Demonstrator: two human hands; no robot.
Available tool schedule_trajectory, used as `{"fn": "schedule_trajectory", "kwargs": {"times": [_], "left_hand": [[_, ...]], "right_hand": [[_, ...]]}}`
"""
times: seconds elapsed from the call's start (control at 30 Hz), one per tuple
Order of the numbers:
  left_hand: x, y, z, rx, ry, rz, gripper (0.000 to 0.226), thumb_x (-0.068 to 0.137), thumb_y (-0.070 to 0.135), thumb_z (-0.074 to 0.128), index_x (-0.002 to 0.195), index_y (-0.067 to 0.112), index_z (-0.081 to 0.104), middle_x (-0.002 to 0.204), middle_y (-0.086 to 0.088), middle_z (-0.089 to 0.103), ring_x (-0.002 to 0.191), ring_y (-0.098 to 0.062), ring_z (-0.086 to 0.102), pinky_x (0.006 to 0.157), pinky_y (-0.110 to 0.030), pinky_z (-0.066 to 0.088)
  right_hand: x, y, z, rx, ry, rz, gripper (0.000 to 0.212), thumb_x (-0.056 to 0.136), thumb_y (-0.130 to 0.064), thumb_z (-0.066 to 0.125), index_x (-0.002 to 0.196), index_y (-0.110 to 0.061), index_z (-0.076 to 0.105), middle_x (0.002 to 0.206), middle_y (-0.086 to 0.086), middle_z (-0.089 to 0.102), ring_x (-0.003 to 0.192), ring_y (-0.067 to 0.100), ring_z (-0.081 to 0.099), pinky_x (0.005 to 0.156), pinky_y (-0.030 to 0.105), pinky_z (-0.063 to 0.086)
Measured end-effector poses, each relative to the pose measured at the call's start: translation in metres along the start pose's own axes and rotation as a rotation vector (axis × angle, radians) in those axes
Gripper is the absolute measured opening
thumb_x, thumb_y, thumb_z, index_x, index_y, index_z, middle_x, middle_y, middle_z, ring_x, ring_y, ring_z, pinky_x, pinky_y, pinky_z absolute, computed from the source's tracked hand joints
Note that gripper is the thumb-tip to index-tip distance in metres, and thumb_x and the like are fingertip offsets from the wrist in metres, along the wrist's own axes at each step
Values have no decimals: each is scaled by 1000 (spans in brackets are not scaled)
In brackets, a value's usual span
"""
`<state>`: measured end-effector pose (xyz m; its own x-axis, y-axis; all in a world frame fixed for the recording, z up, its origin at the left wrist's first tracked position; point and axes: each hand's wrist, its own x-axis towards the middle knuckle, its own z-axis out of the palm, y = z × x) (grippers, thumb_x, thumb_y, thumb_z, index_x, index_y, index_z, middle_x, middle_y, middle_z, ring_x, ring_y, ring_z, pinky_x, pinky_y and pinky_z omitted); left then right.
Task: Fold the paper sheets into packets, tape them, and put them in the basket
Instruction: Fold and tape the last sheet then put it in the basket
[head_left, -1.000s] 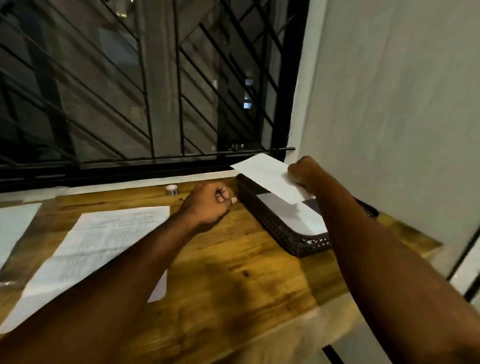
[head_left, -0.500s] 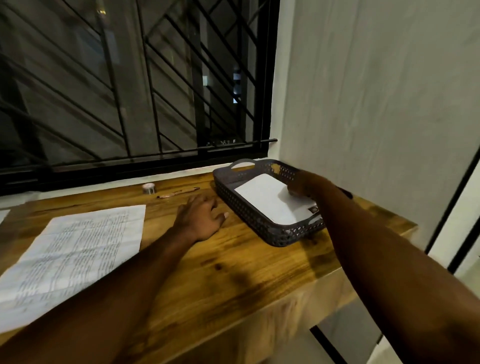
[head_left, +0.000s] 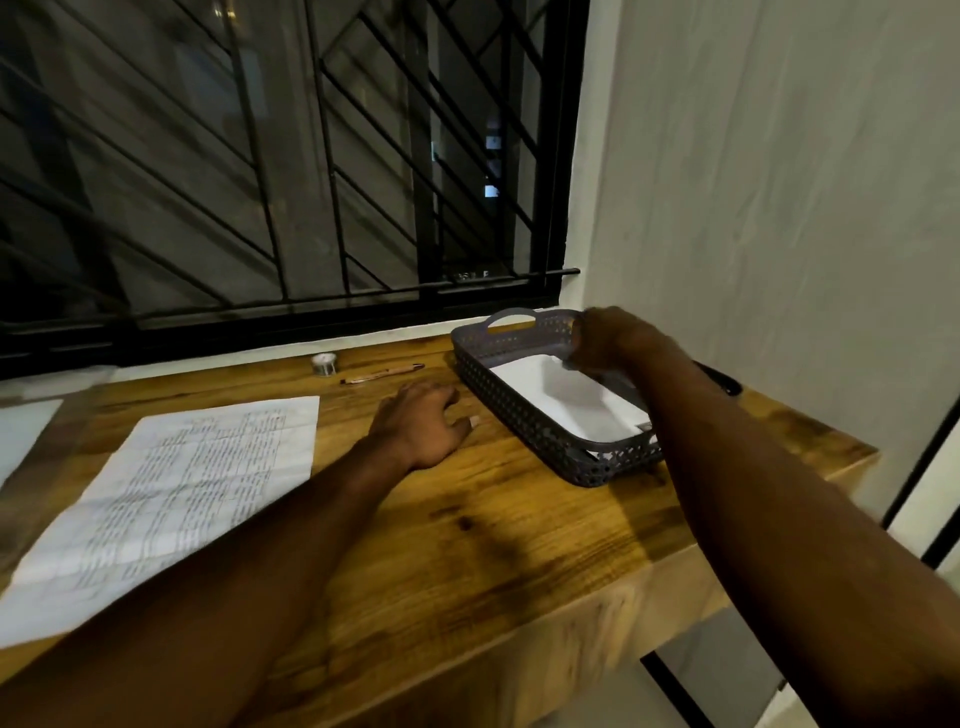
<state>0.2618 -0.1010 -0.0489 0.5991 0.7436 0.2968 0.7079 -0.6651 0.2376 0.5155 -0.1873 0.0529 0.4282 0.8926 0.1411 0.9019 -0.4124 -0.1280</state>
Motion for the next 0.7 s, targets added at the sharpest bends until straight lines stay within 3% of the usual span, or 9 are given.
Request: {"fn": "schedule_trajectory", "kwargs": {"times": [0.1,0.23,0.3,0.4,0.53,0.6,0.7], "left_hand": [[-2,-12,-14,-68,38,-18,49,87,66,60,116,27,67,120,1,63,114,-23,59,91,-39,53],[-10,-32,-43,-123,143,-107,40,85,60,67,116,34,66,118,8,60,107,-18,57,86,-40,55],[-11,-53,-60,-125,151,-129,33,84,59,66,105,35,66,113,7,62,102,-18,57,84,-38,54],[-23,-89,-85,-71,128,-181,35,84,56,67,107,29,69,112,5,63,102,-18,57,88,-37,52],[-47,-132,-111,-38,82,-242,26,86,42,76,102,22,74,109,-1,68,102,-21,61,85,-33,50],[-61,-156,-119,-39,32,-322,26,85,45,78,100,24,73,109,-1,68,98,-21,61,82,-35,52],[-80,-196,-124,-26,-43,-437,45,82,56,78,115,26,71,125,2,67,109,-20,61,87,-31,48]], "right_hand": [[-4,-44,-16,72,101,-152,36,88,-37,76,118,-17,70,116,7,69,112,32,66,98,42,55],[-4,-111,-12,325,165,-359,14,80,-39,72,91,-32,67,100,-2,72,97,22,70,92,48,59],[-5,-147,-1,435,145,-427,9,80,-36,71,86,-31,68,93,-5,72,93,19,70,90,46,60],[-2,-192,29,508,77,-472,5,81,-29,71,86,-27,73,86,-8,74,86,15,71,88,42,62],[-6,-236,71,531,0,-480,6,81,-27,70,85,-24,73,83,-8,73,83,16,70,77,36,61],[-10,-255,92,492,-39,-492,9,85,-32,72,86,-23,71,87,-5,72,84,19,69,69,31,56],[-14,-279,119,417,-46,-542,39,85,-62,66,103,-28,71,110,-1,73,102,24,67,86,38,56]]}}
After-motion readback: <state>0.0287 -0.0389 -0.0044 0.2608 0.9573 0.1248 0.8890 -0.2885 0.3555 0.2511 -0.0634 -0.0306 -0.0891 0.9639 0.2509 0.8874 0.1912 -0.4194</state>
